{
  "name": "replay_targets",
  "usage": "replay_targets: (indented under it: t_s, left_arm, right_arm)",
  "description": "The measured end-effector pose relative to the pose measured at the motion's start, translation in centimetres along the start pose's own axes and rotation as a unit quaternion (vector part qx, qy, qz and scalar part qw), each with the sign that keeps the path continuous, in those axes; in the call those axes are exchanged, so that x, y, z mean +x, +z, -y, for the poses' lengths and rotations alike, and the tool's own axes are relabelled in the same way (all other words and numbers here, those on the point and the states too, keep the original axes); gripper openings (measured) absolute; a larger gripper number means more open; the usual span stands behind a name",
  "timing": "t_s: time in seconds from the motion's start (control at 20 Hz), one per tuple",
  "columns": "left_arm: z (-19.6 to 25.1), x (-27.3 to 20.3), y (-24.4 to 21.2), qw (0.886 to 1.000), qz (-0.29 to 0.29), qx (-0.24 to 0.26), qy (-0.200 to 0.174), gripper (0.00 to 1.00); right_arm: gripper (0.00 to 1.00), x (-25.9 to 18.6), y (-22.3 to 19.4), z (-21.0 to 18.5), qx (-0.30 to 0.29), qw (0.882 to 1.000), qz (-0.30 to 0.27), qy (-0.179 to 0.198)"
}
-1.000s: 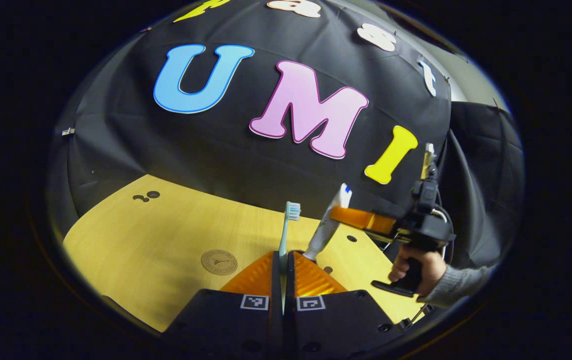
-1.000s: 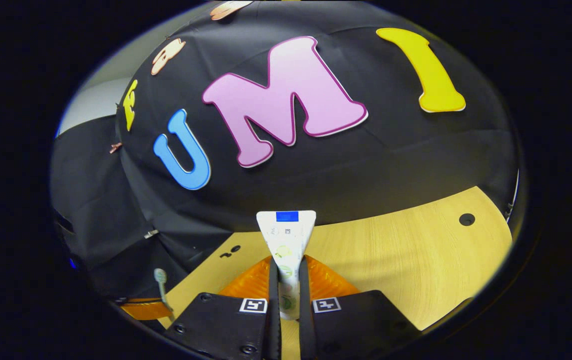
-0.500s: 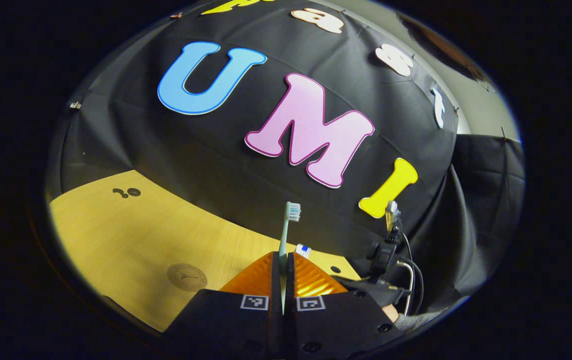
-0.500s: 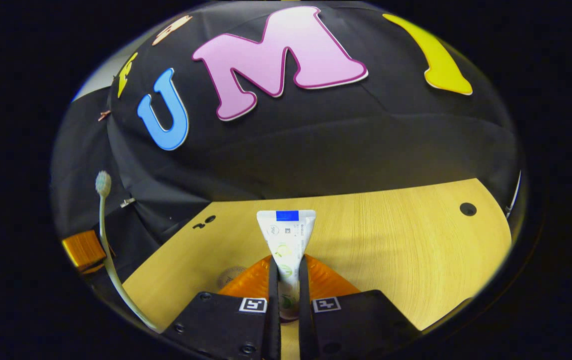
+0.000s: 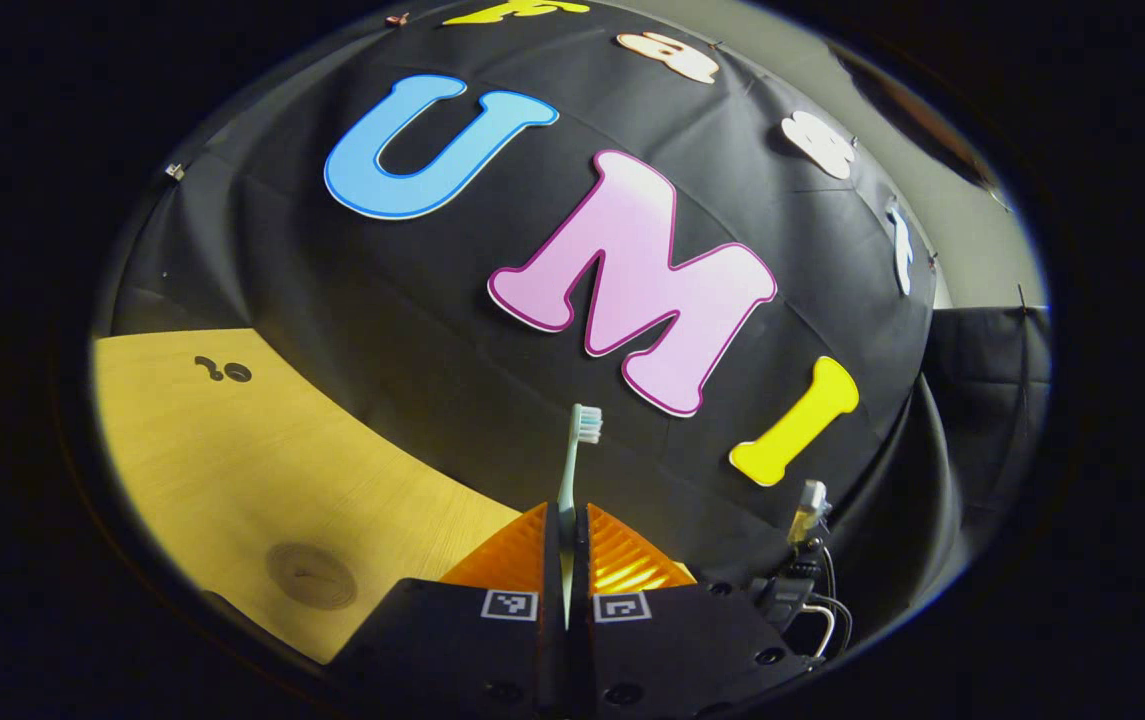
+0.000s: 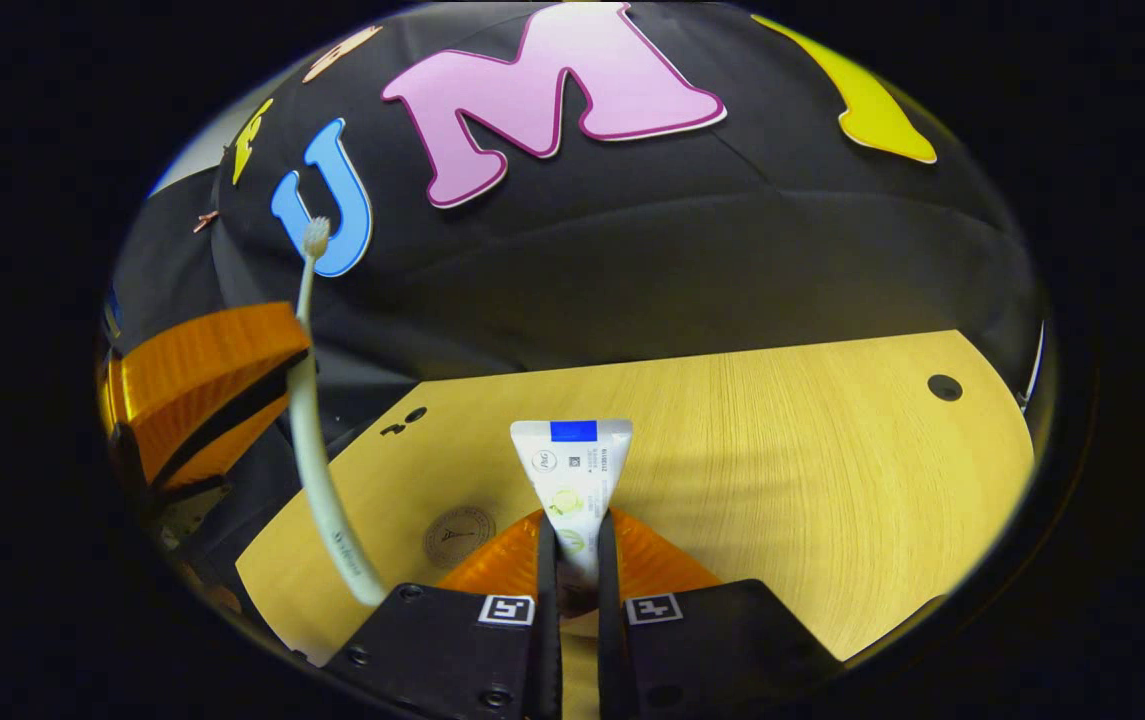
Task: Put the toothbrush and toothpaste on the desktop into the cup, then pick up the cup and place it on the coaster on the desktop.
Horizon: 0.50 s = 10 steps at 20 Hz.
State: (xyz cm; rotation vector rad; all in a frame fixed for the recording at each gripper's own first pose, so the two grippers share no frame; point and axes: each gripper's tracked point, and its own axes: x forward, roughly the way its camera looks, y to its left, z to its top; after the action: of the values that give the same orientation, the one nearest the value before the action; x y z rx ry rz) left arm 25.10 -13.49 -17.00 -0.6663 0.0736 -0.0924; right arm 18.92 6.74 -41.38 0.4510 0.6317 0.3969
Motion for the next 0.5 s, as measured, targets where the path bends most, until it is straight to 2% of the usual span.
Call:
replay_targets:
  t_s: [0.05, 0.25, 0.3, 0.35, 0.4, 0.45, 0.5]
  left_arm:
    - [-0.3, 0.6, -0.1, 1.0, 0.005, -0.001, 0.003, 0.06]
    - [-1.8, 2.3, -1.3, 1.0, 0.014, -0.012, 0.017, 0.06]
    - [-2.1, 2.5, -1.6, 1.0, 0.014, -0.013, 0.02, 0.06]
    - [-2.4, 2.7, -2.0, 1.0, 0.013, -0.013, 0.022, 0.06]
    - [-2.6, 2.8, -2.3, 1.0, 0.014, -0.015, 0.024, 0.06]
    - [-2.7, 2.8, -2.7, 0.999, 0.013, -0.017, 0.025, 0.06]
    - [-2.8, 2.8, -3.2, 0.999, 0.011, -0.018, 0.026, 0.06]
  right_arm:
    - [0.19, -0.1, -0.2, 0.0, 0.003, 1.0, -0.002, -0.001]
    - [0.28, -0.5, -0.2, -1.0, 0.057, 0.998, -0.014, 0.025]
    - [0.34, -0.7, 0.0, -0.7, 0.072, 0.997, -0.012, 0.024]
    - [0.24, -1.2, 0.3, -0.4, 0.085, 0.996, -0.007, 0.022]
    - [0.4, -1.6, 0.6, 0.1, 0.094, 0.995, -0.003, 0.017]
    - [0.33, -1.8, 0.8, 0.6, 0.101, 0.995, -0.001, 0.013]
    - [0.46, -2.3, 0.9, 1.3, 0.106, 0.994, 0.001, 0.008]
